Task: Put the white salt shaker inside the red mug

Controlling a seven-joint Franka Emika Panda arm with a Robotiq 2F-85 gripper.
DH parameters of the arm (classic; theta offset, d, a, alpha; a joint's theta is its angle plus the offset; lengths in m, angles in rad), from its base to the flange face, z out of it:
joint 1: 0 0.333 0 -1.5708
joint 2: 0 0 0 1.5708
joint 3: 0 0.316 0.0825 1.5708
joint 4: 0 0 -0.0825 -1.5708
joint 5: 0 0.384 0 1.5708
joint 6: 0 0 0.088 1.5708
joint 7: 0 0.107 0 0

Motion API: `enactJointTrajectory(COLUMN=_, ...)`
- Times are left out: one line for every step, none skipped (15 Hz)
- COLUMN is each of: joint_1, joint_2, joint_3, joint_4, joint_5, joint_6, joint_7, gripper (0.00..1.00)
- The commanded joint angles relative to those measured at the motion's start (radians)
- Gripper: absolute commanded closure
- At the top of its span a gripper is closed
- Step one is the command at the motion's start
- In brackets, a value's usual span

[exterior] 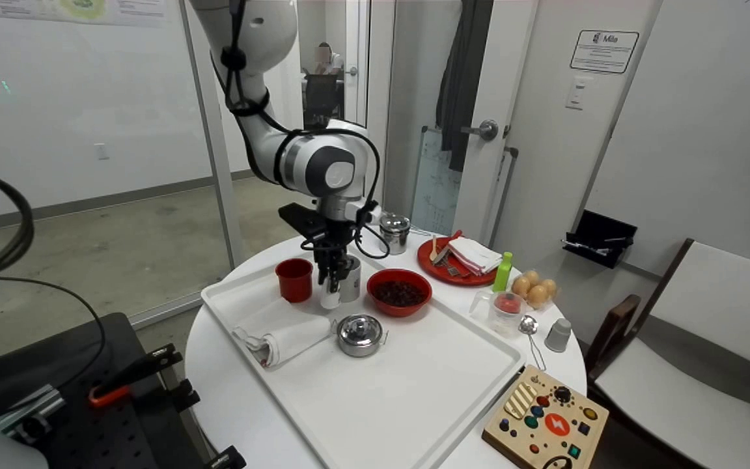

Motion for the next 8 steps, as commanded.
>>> enactJointTrajectory(joint_1=0.046, joint_2=-0.126, joint_3=-0.015, joint_4=-0.13, joint_5=-0.073, joint_6=0.002, joint_7=-0.024, gripper=0.82)
enactJointTrajectory(joint_1=0.058, joint_2=-0.14, joint_3=-0.013, joint_4=-0.14, joint_5=-0.096, joint_6=-0.001, joint_7=-0.026, gripper=0.82)
enactJointTrajectory(joint_1=0.068, joint_2=-0.151, joint_3=-0.012, joint_4=-0.146, joint_5=-0.117, joint_6=-0.004, joint_7=-0.028, gripper=0.82)
enactJointTrajectory(joint_1=0.076, joint_2=-0.157, joint_3=-0.006, joint_4=-0.144, joint_5=-0.137, joint_6=-0.009, joint_7=-0.034, gripper=0.82)
enactJointTrajectory(joint_1=0.087, joint_2=-0.16, joint_3=-0.004, joint_4=-0.14, joint_5=-0.156, joint_6=-0.012, joint_7=-0.033, gripper=0.82)
enactJointTrajectory(joint_1=0.095, joint_2=-0.158, joint_3=-0.001, joint_4=-0.13, joint_5=-0.172, joint_6=-0.016, joint_7=-0.036, gripper=0.82)
enactJointTrajectory(joint_1=0.102, joint_2=-0.155, joint_3=0.004, joint_4=-0.118, joint_5=-0.186, joint_6=-0.022, joint_7=-0.043, gripper=0.82)
enactJointTrajectory(joint_1=0.11, joint_2=-0.149, joint_3=0.008, joint_4=-0.106, joint_5=-0.197, joint_6=-0.028, joint_7=-0.047, gripper=0.82)
